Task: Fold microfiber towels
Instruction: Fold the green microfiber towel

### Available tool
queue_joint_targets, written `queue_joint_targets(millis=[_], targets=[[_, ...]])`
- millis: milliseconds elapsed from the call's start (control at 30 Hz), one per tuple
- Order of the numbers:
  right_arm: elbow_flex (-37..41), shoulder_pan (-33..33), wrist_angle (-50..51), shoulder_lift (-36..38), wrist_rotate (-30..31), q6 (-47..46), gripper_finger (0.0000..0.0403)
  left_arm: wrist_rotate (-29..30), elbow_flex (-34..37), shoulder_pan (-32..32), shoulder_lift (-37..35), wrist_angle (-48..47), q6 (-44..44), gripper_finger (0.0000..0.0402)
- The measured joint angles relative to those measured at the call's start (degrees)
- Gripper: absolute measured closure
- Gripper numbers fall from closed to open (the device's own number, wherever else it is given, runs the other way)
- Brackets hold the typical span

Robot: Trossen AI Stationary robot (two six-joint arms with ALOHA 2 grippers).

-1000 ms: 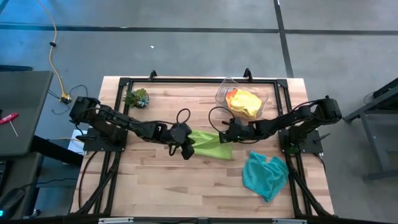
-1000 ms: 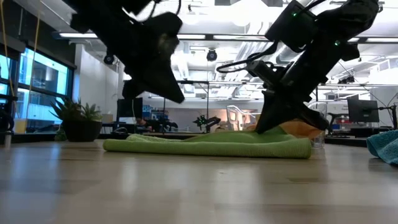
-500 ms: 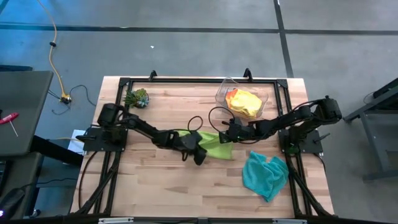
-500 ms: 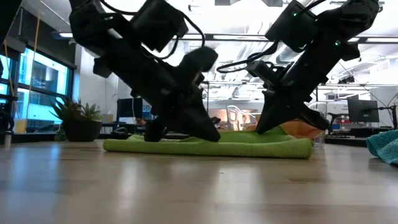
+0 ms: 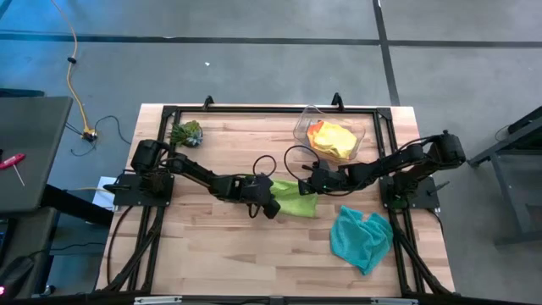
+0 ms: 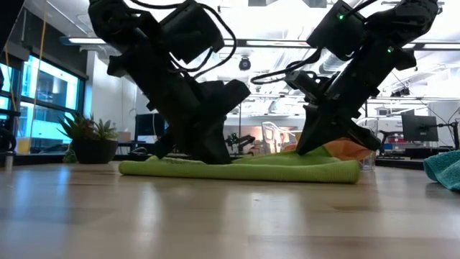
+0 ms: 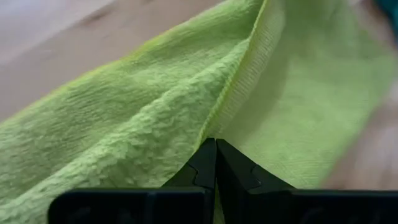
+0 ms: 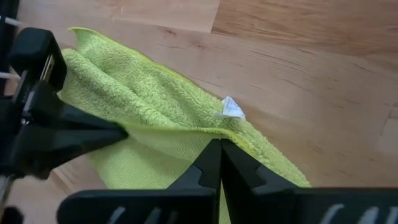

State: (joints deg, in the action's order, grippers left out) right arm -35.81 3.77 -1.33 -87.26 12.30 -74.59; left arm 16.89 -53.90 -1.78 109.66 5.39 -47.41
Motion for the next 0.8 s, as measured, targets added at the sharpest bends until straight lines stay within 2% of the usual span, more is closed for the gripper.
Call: queue_joint_targets(millis=[233, 533, 800], targets=[[0.0, 0.02, 0.01, 0.0, 0.24, 0.0, 0.0403, 3.23, -0.03, 1.07, 0.0, -1.8, 4.29, 0.0401], [0.0, 0.02, 0.67, 0.02, 0.7, -0.02, 0.0403, 2.99, -0.01, 4.85, -3.05, -3.21, 9.42, 0.0401], [-0.01, 0.02, 0.66, 0.02, 0.67, -0.12, 0.0403, 3.63, 0.02, 8.69, -3.38, -3.93, 18.52, 0.0401]])
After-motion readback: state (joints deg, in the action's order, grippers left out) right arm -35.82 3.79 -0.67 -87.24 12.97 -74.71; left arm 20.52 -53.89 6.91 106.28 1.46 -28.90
